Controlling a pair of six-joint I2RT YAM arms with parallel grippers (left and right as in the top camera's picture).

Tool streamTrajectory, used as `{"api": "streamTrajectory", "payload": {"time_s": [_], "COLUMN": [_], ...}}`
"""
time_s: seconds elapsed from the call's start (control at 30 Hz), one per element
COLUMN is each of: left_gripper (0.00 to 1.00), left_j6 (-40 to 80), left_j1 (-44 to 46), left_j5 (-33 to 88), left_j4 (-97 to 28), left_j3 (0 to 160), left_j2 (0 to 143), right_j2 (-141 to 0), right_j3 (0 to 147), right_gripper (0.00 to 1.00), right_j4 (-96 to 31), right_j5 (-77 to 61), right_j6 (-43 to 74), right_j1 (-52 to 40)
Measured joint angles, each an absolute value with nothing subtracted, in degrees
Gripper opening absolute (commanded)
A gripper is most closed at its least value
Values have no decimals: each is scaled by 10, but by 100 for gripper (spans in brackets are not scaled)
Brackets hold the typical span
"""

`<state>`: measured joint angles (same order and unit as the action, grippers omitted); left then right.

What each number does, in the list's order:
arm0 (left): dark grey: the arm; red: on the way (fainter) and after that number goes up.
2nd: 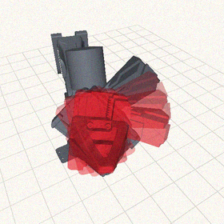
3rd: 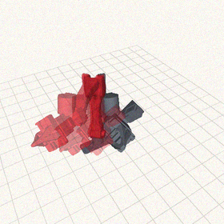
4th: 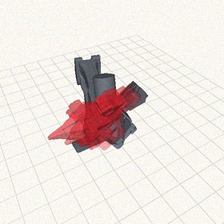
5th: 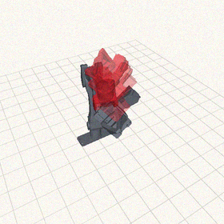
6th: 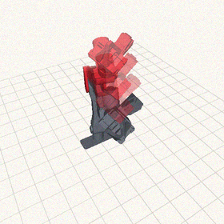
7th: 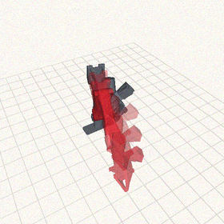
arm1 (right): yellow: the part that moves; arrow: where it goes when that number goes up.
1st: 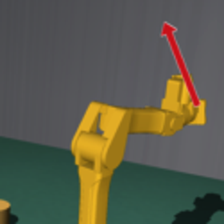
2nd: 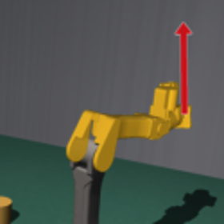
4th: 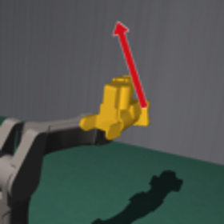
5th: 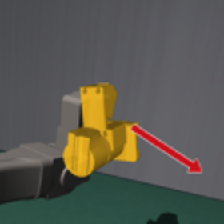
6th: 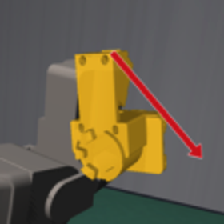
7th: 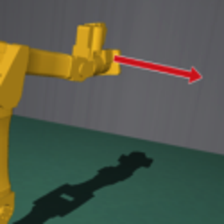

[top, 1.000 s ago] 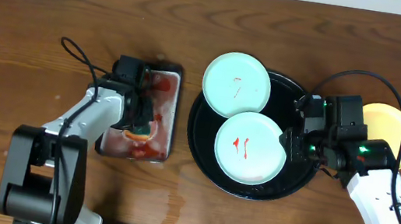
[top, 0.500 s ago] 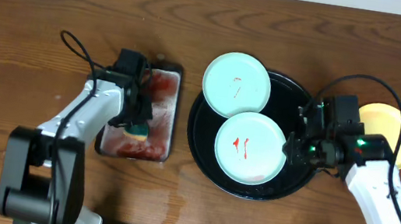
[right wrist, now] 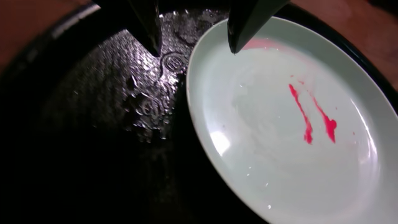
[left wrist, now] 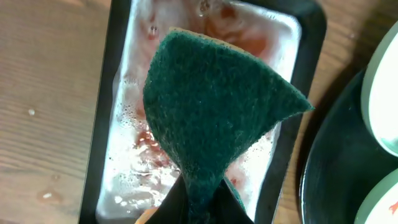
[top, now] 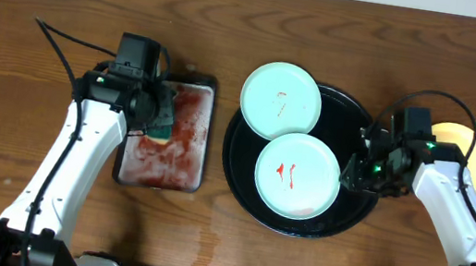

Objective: Clean dirty plates on tray and stack at the side
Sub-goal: 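Grasp the green sponge again with the left gripper and lift it, then scrub the red-stained mint plate with the sponge, right gripper holding it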

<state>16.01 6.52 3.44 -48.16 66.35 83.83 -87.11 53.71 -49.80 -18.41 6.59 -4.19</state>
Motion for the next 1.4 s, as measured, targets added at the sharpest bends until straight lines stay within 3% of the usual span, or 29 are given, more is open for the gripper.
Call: {"api": "streamTrajectory", "payload": {"time_s": [0.6, 0.67, 0.77, 0.83, 1.0, 1.13, 1.4], "left_gripper": [8, 7, 7, 7, 8, 7, 7], "left_j6": [160, 160, 160, 160, 160, 160, 160], "left_j1": [65, 68, 79, 88, 106, 107, 107], "left_j5": [51, 58, 61, 62, 65, 67, 67], "left_j4": [-483, -478, -475, -474, -460, -460, -460], "left_j3": [663, 663, 663, 663, 663, 663, 663], "left_j2": [840, 840, 840, 840, 840, 840, 840], "right_j2": [-939, -951, -975, -981, -981, -981, -964], "right_j3": [537, 537, 537, 537, 535, 506, 497], "right_gripper": [30, 27, 12, 9, 12, 1, 1], "right_j4": [-422, -417, -417, -417, -402, -354, -398], "right_j5": [-221, -214, -196, -193, -193, -195, -199], "right_j6": [10, 10, 12, 10, 11, 23, 39], "right_j1": [-44, -45, -46, -46, -52, -70, -70]}}
